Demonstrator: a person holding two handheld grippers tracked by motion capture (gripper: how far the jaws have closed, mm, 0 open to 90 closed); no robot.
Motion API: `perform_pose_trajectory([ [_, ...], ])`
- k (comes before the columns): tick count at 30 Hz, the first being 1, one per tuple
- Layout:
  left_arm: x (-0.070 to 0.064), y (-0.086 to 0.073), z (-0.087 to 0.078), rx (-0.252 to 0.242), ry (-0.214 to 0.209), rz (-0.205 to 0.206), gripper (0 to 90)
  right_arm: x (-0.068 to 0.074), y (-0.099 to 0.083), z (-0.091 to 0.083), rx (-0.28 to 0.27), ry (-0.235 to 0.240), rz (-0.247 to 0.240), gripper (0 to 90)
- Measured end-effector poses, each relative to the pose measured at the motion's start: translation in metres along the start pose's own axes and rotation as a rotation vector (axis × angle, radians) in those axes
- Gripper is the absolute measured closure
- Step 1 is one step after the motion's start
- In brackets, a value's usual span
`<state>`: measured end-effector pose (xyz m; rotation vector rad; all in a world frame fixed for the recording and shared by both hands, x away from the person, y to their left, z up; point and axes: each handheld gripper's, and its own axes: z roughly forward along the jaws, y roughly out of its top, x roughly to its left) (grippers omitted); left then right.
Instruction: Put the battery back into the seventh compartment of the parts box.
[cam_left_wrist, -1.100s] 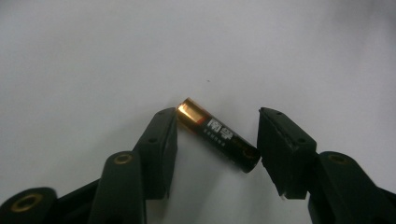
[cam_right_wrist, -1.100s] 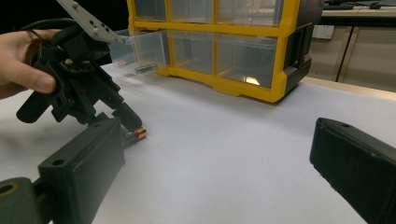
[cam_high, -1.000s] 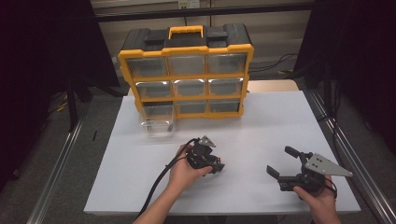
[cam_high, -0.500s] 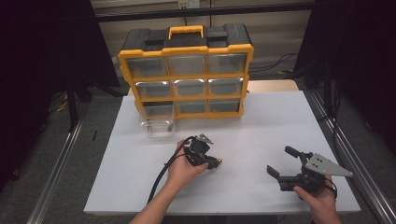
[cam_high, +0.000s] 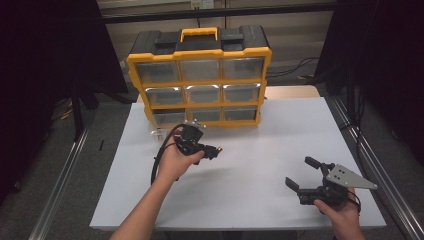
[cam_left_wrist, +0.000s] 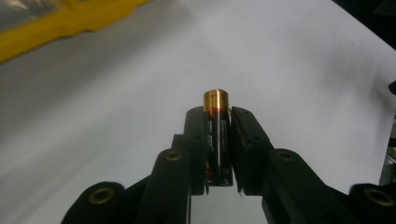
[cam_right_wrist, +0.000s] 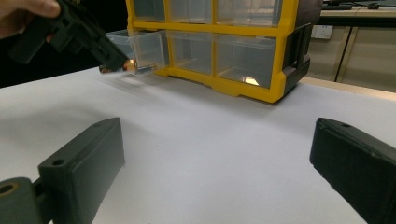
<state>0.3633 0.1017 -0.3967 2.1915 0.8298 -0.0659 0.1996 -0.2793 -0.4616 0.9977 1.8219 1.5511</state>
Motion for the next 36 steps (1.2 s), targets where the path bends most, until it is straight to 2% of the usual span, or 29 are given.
perform_pose_trajectory([
  [3,0.009,0.007,-0.015,-0.038,0.022,-0.038,77.2,0.0,0.0,0.0,0.002,0.004,-0.001,2.7],
  [5,0.016,0.011,-0.025,-0.049,0.037,-0.041,77.2,-0.001,0.0,0.001,-0.003,0.003,-0.004,2.7],
  [7,0.022,0.015,-0.036,-0.071,0.075,-0.053,77.2,0.0,0.0,0.001,-0.003,0.002,-0.003,2.7],
  [10,0.031,0.021,-0.05,-0.089,0.098,-0.067,77.2,0.0,0.0,0.001,0.001,0.004,-0.002,2.7],
  [14,0.047,0.028,-0.069,-0.126,0.186,-0.087,77.1,0.001,-0.001,0.001,0.005,0.003,-0.006,2.7],
  [15,0.053,0.029,-0.073,-0.116,0.203,-0.089,77.1,0.001,-0.001,0.001,0.002,0.001,-0.006,2.7],
  [18,0.068,0.029,-0.078,-0.136,0.229,-0.135,77.1,0.001,-0.001,-0.001,0.002,-0.001,-0.007,2.7],
  [19,0.073,0.029,-0.078,-0.118,0.237,-0.14,77.1,0.001,-0.001,-0.002,0.0,-0.001,-0.008,2.7],
  [21,0.081,0.027,-0.076,-0.115,0.258,-0.167,77.1,0.001,-0.001,-0.002,0.001,-0.001,-0.008,2.7],
  [26,0.096,0.022,-0.069,-0.112,0.329,-0.183,77.0,0.001,-0.001,-0.001,0.004,-0.002,0.0,2.7],
  [27,0.099,0.022,-0.068,-0.098,0.347,-0.162,76.8,0.001,-0.001,-0.001,0.006,-0.001,-0.001,2.7],
  [28,0.101,0.021,-0.067,-0.104,0.352,-0.161,75.5,0.001,-0.001,-0.001,0.007,0.0,0.0,2.7],
  [29,0.101,0.02,-0.067,-0.116,0.352,-0.174,68.9,0.001,-0.001,-0.001,0.006,0.001,-0.002,2.7],
  [30,0.101,0.02,-0.067,-0.114,0.347,-0.164,60.4,0.001,-0.001,-0.002,0.005,0.001,-0.001,2.7],
  [31,0.098,0.02,-0.064,-0.145,0.338,-0.188,58.8,0.001,-0.001,-0.002,0.001,0.002,-0.004,2.7],
  [32,0.096,0.019,-0.067,-0.12,0.326,-0.171,55.8,0.001,-0.001,-0.002,0.0,0.004,-0.005,2.7],
  [34,0.088,0.014,-0.067,-0.18,0.302,-0.171,50.3,0.0,-0.001,-0.002,0.0,0.0,-0.006,2.7],
  [36,0.083,0.008,-0.072,-0.176,0.268,-0.132,47.9,0.0,-0.001,-0.003,0.001,0.0,0.0,2.7],
])
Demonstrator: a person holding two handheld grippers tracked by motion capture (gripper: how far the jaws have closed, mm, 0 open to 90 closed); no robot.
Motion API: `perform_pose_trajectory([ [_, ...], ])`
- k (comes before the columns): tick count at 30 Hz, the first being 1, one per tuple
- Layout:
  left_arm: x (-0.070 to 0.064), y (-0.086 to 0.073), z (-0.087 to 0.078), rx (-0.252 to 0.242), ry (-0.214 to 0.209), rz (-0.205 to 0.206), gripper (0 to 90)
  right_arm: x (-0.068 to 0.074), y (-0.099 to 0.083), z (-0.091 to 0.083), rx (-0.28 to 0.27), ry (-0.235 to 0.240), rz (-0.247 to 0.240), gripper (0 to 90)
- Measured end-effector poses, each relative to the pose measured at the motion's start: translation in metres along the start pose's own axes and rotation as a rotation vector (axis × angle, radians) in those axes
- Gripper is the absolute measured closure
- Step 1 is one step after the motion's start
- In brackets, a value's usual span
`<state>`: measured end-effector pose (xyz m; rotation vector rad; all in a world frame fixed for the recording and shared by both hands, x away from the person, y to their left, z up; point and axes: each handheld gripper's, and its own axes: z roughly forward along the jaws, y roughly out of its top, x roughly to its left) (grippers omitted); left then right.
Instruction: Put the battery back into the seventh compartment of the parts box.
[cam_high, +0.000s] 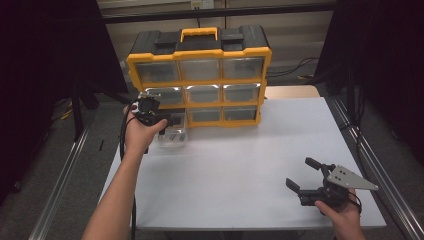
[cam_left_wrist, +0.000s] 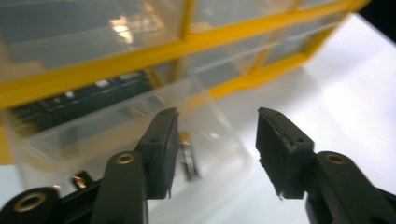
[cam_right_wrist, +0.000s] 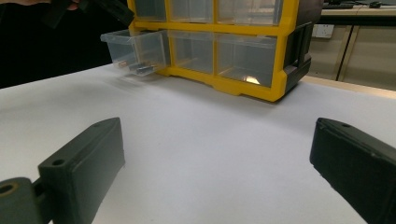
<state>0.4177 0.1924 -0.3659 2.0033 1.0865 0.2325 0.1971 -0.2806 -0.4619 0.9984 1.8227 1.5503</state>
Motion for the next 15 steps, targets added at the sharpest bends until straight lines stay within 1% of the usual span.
perform_pose_trajectory([
  [2,-0.005,-0.009,-0.006,-0.039,-0.023,0.002,41.0,0.0,0.0,0.0,-0.002,0.003,-0.005,2.7],
  [3,-0.008,-0.015,-0.009,-0.066,-0.04,0.016,38.4,0.0,0.0,0.0,-0.003,0.004,-0.006,2.7],
  [4,-0.009,-0.019,-0.011,-0.071,-0.051,0.029,33.9,0.001,0.0,0.0,-0.003,0.007,-0.004,2.7],
  [6,-0.014,-0.031,-0.016,-0.1,-0.079,0.034,28.8,0.001,0.001,0.001,-0.002,0.005,-0.004,2.7],
  [7,-0.017,-0.037,-0.018,-0.106,-0.093,0.042,27.3,0.001,0.001,0.001,-0.001,0.003,-0.006,2.7],
  [8,-0.019,-0.044,-0.021,-0.127,-0.102,0.046,25.2,0.001,0.0,0.001,-0.001,0.002,-0.004,2.7],
  [9,-0.021,-0.051,-0.023,-0.143,-0.102,0.055,24.5,0.001,0.0,0.001,-0.001,0.005,-0.004,2.7],
  [10,-0.022,-0.056,-0.024,-0.152,-0.115,0.063,23.5,0.0,0.0,0.001,0.002,0.001,-0.004,2.7],
  [11,-0.024,-0.064,-0.026,-0.16,-0.117,0.074,21.9,0.0,0.0,0.001,0.003,0.001,-0.003,2.7],
  [12,-0.026,-0.071,-0.027,-0.182,-0.124,0.081,20.4,0.0,0.0,0.001,0.002,0.001,-0.004,2.7],
  [13,-0.027,-0.08,-0.03,-0.197,-0.14,0.084,19.3,0.0,0.0,0.001,0.003,0.0,-0.002,2.7],
  [14,-0.028,-0.086,-0.031,-0.207,-0.136,0.079,19.0,0.0,0.0,0.001,0.003,0.0,-0.002,2.7],
  [15,-0.027,-0.093,-0.032,-0.225,-0.147,0.077,18.4,0.0,0.0,0.001,0.003,0.0,-0.002,2.7],
])
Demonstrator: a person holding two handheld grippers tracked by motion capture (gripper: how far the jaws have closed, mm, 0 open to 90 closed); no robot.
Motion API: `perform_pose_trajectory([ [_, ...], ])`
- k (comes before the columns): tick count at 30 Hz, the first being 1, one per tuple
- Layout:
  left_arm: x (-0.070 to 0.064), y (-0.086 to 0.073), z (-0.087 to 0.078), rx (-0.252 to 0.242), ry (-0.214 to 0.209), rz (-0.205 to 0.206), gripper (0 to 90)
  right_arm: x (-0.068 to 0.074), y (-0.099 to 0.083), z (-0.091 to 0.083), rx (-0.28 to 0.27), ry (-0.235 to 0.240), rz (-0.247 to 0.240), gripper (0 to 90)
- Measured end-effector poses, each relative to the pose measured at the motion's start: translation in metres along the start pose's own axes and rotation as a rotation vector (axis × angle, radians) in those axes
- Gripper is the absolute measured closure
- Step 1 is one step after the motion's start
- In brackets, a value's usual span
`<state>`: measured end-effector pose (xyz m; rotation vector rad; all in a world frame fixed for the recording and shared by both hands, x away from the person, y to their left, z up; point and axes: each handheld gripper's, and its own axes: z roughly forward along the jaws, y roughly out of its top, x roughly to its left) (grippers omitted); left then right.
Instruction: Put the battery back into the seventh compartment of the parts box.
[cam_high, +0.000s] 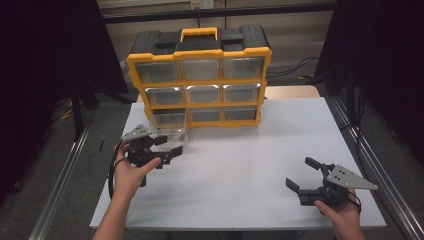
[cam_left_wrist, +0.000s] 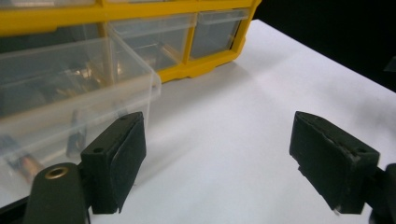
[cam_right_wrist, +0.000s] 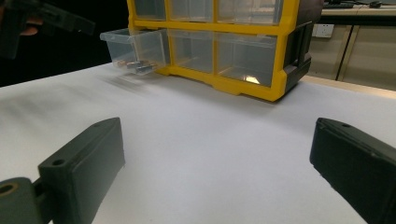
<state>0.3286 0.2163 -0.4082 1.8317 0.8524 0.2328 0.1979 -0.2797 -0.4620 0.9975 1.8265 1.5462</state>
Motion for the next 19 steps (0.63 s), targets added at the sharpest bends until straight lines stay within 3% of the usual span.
perform_pose_trajectory([
  [5,0.0,-0.03,-0.01,-0.052,0.002,0.01,13.1,0.0,0.0,0.001,0.005,0.003,-0.006,2.7],
  [6,0.003,-0.035,-0.011,-0.057,-0.035,0.012,12.5,0.0,0.0,0.001,0.005,0.002,-0.006,2.7],
  [7,0.001,-0.037,-0.012,-0.059,0.003,0.008,10.7,0.0,0.0,0.001,0.005,0.001,-0.006,2.7],
  [9,0.003,-0.044,-0.014,-0.07,0.005,0.013,9.1,0.0,0.0,0.001,0.005,0.002,-0.005,2.7],
  [10,0.006,-0.047,-0.015,-0.076,-0.038,0.018,8.5,0.0,-0.001,0.002,0.005,-0.001,-0.006,2.7],
  [11,0.005,-0.05,-0.016,-0.087,-0.044,0.015,7.6,0.0,0.0,0.001,0.007,0.003,-0.007,2.7],
  [12,0.003,-0.052,-0.017,-0.097,-0.001,0.012,6.9,0.0,0.0,0.001,0.006,0.007,-0.008,2.7],
  [19,0.004,-0.055,-0.02,-0.133,-0.001,0.053,4.7,0.001,0.0,0.002,0.006,0.007,-0.012,2.7],
])
